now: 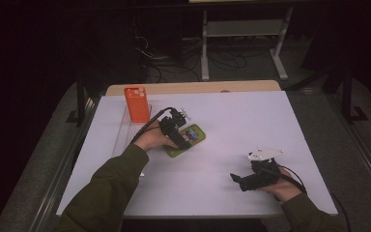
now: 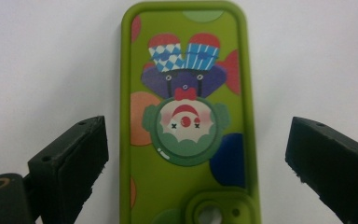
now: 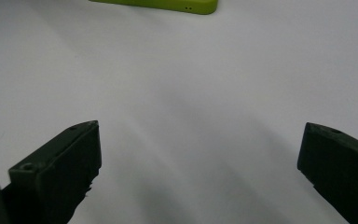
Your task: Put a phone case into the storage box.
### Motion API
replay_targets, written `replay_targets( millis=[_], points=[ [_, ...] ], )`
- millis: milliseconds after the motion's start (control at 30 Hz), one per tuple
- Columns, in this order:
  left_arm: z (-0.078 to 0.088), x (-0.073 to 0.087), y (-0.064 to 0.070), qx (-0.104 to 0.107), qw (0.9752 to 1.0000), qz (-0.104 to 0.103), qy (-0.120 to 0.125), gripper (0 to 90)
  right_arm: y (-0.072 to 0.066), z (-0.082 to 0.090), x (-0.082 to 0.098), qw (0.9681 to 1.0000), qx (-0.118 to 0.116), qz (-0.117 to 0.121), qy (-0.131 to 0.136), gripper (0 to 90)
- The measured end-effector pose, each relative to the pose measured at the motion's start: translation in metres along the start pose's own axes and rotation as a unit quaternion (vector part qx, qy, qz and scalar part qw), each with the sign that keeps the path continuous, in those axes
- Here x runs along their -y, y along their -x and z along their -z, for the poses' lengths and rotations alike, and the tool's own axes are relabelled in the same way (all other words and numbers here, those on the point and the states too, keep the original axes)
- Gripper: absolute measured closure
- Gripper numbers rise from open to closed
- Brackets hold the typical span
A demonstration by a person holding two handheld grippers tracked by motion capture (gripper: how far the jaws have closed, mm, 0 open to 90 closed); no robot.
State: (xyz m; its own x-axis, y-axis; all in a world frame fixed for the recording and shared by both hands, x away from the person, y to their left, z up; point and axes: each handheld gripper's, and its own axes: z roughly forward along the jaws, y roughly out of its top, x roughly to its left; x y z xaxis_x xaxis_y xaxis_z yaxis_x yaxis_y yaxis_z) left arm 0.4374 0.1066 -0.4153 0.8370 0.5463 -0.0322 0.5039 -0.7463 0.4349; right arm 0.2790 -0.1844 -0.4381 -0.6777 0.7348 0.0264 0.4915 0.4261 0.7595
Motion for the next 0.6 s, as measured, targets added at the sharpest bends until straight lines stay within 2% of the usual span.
replay_targets(
  millis=[167, 367, 500, 600],
  points=[
    [-0.006, 0.001, -0.004, 0.0, 0.9997, -0.005, -0.023, 5.4, 0.0, 0.0, 0.0, 1.0, 0.0, -0.002, 0.001, 0.0],
    [-0.013, 0.002, -0.004, 0.0, 0.9993, -0.01, -0.036, 5.5, 0.0, 0.0, 0.0, 1.0, 0.0, -0.003, 0.0, 0.0],
    [-0.015, 0.002, -0.004, -0.001, 0.9991, -0.005, -0.042, 5.9, 0.0, 0.0, 0.0, 1.0, 0.0, 0.002, -0.001, 0.0],
    [-0.016, 0.002, -0.005, -0.003, 0.9989, -0.006, -0.047, 9.4, 0.0, 0.0, 0.0, 1.0, 0.0, 0.001, -0.002, 0.0]
  ],
)
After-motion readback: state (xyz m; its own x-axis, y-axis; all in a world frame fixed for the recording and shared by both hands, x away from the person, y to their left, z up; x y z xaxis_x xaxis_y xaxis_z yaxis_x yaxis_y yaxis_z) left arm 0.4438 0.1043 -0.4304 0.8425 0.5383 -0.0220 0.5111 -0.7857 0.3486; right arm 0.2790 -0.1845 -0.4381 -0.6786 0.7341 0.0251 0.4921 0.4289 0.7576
